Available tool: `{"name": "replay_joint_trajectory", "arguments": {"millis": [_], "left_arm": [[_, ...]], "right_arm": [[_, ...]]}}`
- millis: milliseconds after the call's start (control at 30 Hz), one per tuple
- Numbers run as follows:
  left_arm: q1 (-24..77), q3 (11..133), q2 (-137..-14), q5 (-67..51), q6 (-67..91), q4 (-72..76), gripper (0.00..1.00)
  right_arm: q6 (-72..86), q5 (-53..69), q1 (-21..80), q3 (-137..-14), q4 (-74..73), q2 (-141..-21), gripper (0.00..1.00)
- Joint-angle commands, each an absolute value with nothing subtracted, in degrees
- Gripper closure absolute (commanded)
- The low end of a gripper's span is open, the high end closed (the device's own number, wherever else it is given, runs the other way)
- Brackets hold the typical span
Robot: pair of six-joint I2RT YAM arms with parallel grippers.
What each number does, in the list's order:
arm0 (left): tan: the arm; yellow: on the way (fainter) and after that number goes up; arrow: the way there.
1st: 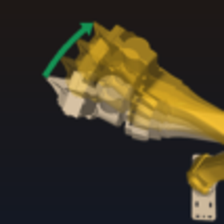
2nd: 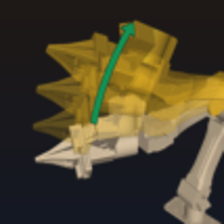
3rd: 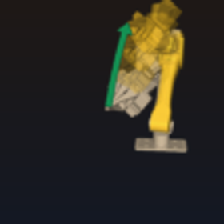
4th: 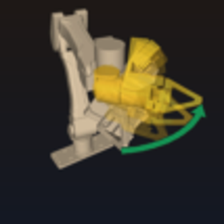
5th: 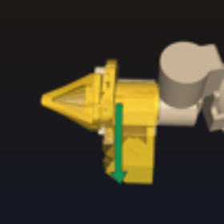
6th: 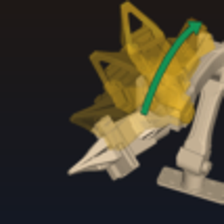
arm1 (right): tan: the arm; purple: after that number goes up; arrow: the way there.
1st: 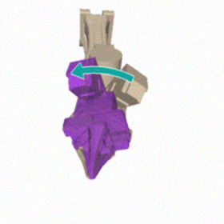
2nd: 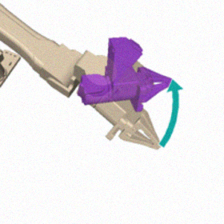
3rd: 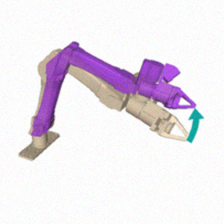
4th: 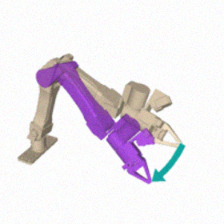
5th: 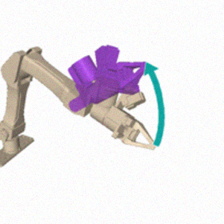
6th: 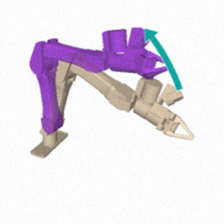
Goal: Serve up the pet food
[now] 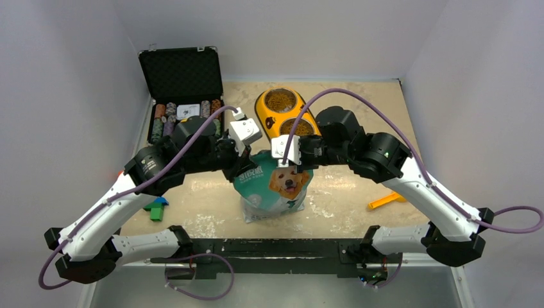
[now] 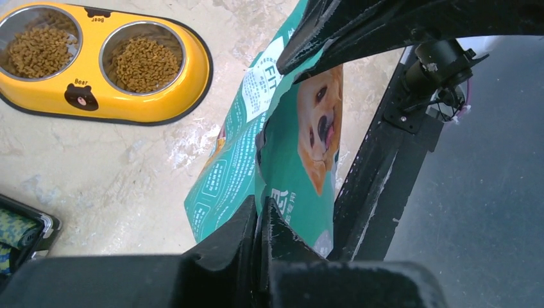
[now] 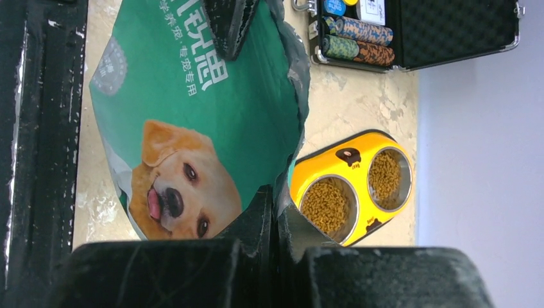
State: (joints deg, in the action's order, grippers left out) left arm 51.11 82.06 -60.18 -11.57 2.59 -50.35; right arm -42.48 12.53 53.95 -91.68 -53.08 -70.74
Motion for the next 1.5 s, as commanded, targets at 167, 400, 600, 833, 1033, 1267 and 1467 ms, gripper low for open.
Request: {"name": "replay_joint_trajectory", "arguments": {"millis": [167, 400, 600, 833, 1033, 1267, 1467], "left_arm": [[51.5, 81.9, -56.0, -15.5, 0.3, -47.0, 1.0], [51.4, 80.5, -53.5, -15.9, 6.8, -47.8, 0.61], [51.4, 77.5, -54.4, -17.0, 7.2, -48.2, 0.53], [51.5, 77.7, -56.3, -15.6, 5.7, -49.4, 0.64], [51.4, 74.6, -54.1, -14.9, 2.7, -51.5, 0.65], [51.4, 73.1, -51.2, -19.1, 0.3, -51.5, 0.69], [51.6, 76.7, -53.9, -18.9, 2.3, -45.2, 0.39]], "right_arm": [[-48.8, 11.0, 54.5, -90.1, -51.9, -68.6, 0.61], [-50.3, 5.1, 55.2, -89.5, -51.6, -68.9, 0.82], [-51.4, 6.4, 55.2, -86.7, -49.7, -66.1, 0.84], [-50.0, 9.2, 55.1, -82.7, -49.6, -64.5, 0.67], [-51.4, 7.0, 55.1, -75.9, -46.1, -61.6, 0.74], [-54.1, 6.0, 55.1, -75.4, -44.4, -60.3, 1.0], [-54.0, 10.7, 55.0, -85.7, -51.5, -64.4, 1.0]]}}
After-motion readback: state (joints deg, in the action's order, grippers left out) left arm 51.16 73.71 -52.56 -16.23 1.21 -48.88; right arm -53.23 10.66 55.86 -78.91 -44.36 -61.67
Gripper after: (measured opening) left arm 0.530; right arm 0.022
